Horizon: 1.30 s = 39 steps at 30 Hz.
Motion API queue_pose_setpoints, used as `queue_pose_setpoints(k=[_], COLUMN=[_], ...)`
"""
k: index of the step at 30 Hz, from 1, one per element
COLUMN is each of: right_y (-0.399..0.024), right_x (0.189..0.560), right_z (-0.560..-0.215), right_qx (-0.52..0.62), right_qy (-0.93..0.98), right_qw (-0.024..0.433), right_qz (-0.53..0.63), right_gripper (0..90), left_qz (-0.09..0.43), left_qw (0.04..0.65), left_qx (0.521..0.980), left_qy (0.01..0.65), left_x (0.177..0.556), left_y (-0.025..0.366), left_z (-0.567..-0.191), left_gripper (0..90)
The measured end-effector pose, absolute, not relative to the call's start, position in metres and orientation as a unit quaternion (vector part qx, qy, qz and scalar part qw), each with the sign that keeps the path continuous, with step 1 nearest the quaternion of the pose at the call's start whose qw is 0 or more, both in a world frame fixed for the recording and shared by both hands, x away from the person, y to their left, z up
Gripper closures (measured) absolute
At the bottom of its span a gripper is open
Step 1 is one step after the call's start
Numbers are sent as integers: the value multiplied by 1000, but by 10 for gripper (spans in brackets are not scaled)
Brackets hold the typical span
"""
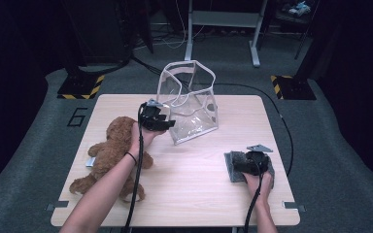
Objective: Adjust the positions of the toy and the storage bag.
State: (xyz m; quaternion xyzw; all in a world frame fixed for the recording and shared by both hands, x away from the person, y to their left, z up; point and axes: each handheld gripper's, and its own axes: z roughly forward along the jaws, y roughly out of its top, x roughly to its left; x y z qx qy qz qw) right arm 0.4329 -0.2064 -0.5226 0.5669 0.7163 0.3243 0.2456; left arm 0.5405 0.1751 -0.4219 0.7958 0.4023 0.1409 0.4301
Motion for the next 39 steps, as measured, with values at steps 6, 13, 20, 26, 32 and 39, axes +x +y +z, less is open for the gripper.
queue_pose_setpoints(k=[6, 13, 20, 26, 32, 39], right_y=[-204, -204, -205, -208, -207, -191], right_x=[430, 429, 429, 428, 429, 435], right_z=[-526, -526, -525, -512, -495, -477], right_qx=[558, 559, 557, 563, 564, 559], right_qy=[717, 718, 720, 721, 725, 732], right_qw=[264, 266, 260, 235, 225, 220], right_qz=[323, 317, 320, 329, 324, 322], right_gripper=[131, 130, 130, 134, 137, 138], left_qz=[149, 153, 159, 166, 165, 166], left_qw=[430, 437, 434, 442, 444, 449], left_qx=[799, 797, 798, 789, 790, 788], left_qy=[393, 387, 386, 392, 389, 387], left_x=[549, 552, 550, 539, 525, 509], left_y=[173, 170, 168, 166, 164, 161], left_z=[-428, -428, -427, -429, -429, -430], left_gripper=[568, 805, 854, 853, 854, 854])
